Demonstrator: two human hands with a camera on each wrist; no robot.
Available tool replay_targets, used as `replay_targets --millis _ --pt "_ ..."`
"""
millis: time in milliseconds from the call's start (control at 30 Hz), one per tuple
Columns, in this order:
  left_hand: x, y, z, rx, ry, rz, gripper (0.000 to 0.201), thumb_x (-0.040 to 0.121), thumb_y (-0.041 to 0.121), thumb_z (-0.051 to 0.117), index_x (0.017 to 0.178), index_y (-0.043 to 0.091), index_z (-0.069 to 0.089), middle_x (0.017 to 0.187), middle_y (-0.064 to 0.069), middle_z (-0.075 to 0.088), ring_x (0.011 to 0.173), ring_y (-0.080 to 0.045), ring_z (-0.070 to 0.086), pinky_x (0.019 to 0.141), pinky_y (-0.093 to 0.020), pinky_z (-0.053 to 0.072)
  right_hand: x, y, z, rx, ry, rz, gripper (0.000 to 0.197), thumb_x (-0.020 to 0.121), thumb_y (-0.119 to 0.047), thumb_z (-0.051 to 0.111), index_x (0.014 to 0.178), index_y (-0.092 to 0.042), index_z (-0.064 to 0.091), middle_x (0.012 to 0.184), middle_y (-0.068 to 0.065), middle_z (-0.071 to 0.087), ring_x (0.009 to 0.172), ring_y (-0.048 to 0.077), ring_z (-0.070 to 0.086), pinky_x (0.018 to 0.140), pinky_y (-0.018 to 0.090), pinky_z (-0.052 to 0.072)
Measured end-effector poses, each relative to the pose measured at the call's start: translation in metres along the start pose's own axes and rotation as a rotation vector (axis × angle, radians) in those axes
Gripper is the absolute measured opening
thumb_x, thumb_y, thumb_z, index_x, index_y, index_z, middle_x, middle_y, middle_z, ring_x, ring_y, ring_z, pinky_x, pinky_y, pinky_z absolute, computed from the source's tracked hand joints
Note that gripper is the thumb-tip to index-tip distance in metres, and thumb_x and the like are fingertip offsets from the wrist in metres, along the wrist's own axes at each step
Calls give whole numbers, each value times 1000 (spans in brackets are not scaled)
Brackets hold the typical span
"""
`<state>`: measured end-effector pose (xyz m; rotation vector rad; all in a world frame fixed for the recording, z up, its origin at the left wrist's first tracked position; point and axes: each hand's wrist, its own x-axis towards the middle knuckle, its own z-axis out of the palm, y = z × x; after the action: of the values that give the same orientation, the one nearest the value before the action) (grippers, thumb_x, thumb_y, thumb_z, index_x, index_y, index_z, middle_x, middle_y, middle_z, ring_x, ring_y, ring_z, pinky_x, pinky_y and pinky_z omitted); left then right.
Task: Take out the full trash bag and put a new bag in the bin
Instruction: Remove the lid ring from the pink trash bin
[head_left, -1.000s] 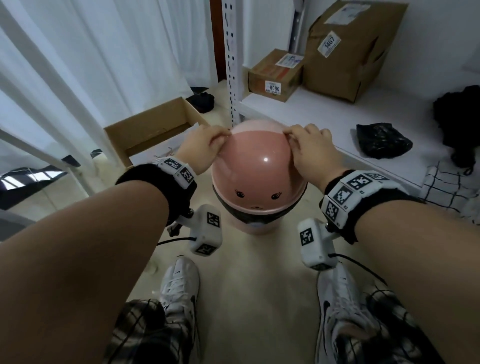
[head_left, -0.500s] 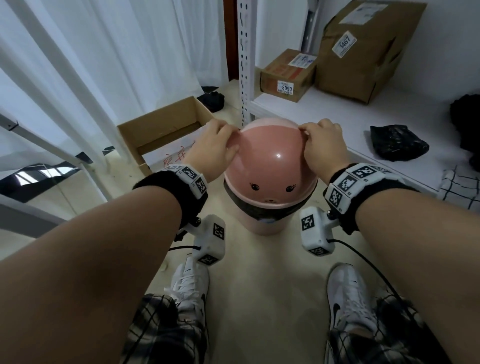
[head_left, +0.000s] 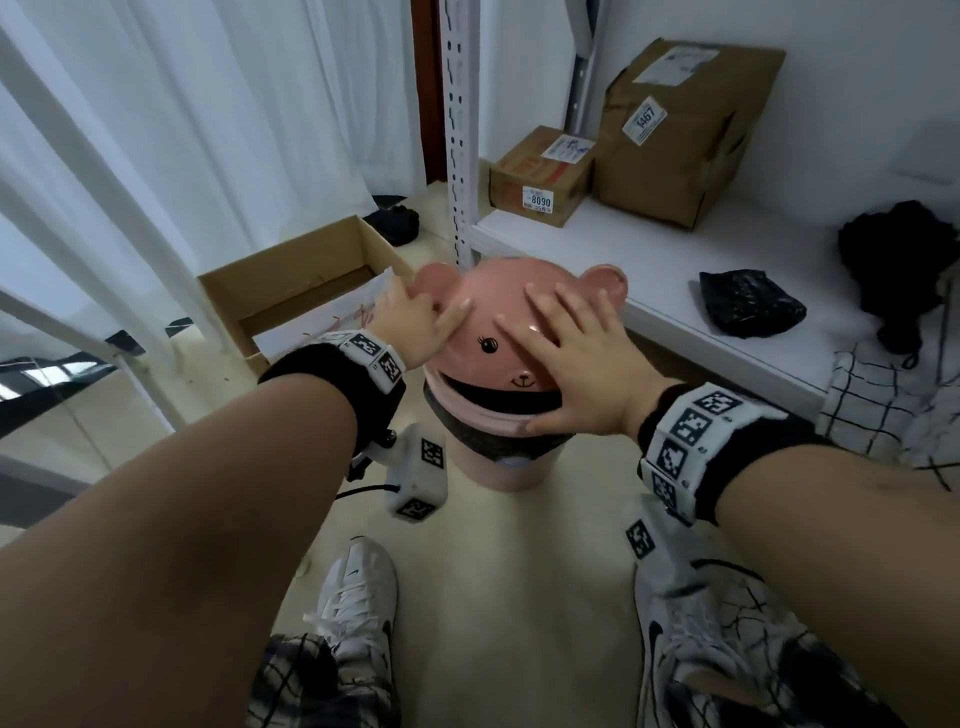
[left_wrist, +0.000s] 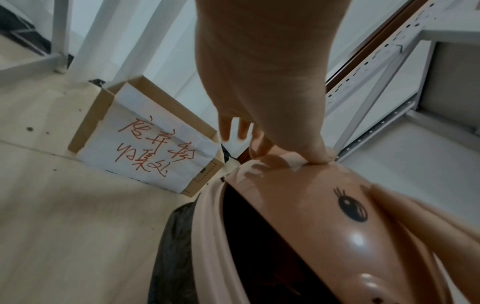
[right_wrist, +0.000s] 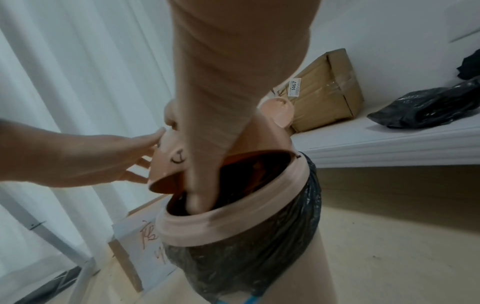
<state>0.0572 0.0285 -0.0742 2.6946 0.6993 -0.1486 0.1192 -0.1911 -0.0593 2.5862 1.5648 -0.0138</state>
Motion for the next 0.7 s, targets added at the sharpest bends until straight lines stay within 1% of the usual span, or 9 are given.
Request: replay_targets --millis 100,200,300,400,467,500,567,633,700 --pt "-8 -2 -2 -177 -62 68 90 76 79 22 128 10 48 126 -13 57 112 -30 57 101 -44 45 3 5 -6 -5 16 45 101 74 -41 67 149 -35 -2 156 13 6 142 37 15 113 55 21" --pt "-21 -8 -5 -194 -61 240 91 74 75 41 141 15 30 133 -8 53 117 -24 55 99 -43 47 8 9 -19 83 153 72 70 81 -20 58 144 -22 27 142 12 34 126 35 38 95 44 41" --pt "-30 -20 -2 -52 -42 313 91 75 62 62 146 22 21 137 -8 48 119 -25 52 98 -41 47 16 11 -25 91 243 114 39 88 -15 49 127 -15 46 128 11 48 113 33 47 75 40 40" --pt "-35 -14 -3 -14 -7 264 78 83 44 64 146 21 23 133 -9 51 116 -27 55 97 -40 47 25 12 -22 89 315 214 24 94 -15 43 117 -11 48 119 12 49 107 33 49 64 37 34" --pt "-28 -7 -1 -96 15 227 74 86 41 61 145 20 23 133 -9 52 118 -27 55 100 -40 46 32 11 -22 191 300 299 29 93 -13 41 122 -10 46 123 14 47 110 34 50 71 39 41" --pt "-25 -4 0 -141 -7 211 76 86 43 60 147 20 20 137 -9 49 121 -27 53 103 -41 44 35 11 -20 270 244 323 39 92 -13 42 131 -9 42 133 15 44 119 34 48 82 41 45" --pt "-19 -2 3 -250 -142 145 91 81 52 56 150 29 2 149 -10 36 133 -28 42 111 -44 36 38 8 -15 376 62 324 68 90 -14 47 149 -7 14 157 15 14 141 32 28 110 44 34" --pt "-16 -3 7 -314 -276 119 95 85 49 56 147 37 -16 156 -10 24 140 -27 33 116 -45 28 34 5 -8 400 -28 308 87 88 -15 53 150 -9 -8 159 12 -13 146 30 13 117 45 25" --pt "-14 -5 9 -348 -300 126 95 86 47 55 147 36 -18 157 -6 21 141 -24 31 117 -44 27 28 6 0 369 3 286 88 87 -14 54 150 -12 -8 159 12 -16 145 31 17 114 45 30"
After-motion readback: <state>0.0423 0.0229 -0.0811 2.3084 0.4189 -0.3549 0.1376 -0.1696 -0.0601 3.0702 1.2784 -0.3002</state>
